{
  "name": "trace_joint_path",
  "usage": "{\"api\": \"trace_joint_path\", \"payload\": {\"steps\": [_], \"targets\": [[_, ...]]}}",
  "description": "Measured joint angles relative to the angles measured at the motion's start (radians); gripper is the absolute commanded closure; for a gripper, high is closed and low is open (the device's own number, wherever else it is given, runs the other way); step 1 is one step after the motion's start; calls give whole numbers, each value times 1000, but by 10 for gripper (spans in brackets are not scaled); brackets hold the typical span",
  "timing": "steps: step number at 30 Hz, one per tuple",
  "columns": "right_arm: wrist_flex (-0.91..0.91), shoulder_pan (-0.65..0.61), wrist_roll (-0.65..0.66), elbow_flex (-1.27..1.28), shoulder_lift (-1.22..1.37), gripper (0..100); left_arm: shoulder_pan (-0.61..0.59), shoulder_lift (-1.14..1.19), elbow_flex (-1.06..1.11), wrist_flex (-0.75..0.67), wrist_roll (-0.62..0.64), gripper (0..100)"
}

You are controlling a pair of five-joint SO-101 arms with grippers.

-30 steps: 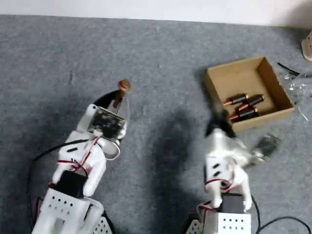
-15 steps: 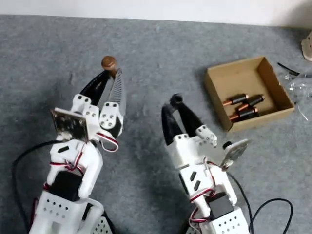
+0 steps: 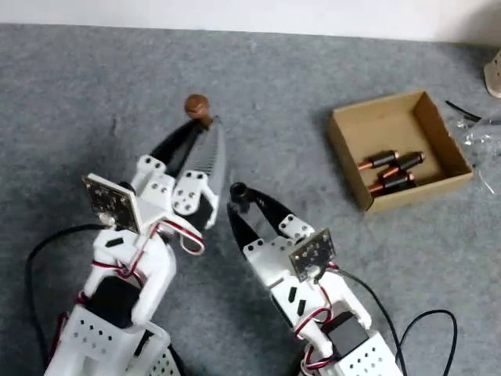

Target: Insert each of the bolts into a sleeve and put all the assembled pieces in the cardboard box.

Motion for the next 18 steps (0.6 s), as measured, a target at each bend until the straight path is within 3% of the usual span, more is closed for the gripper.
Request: {"api": "trace_joint_path", "payload": {"steps": [8,18], "targets": [[28,0,0,0,0,994,149,0,0,115,38,994],[28,46,0,0,0,994,169,0,0,262,40,994]]}}
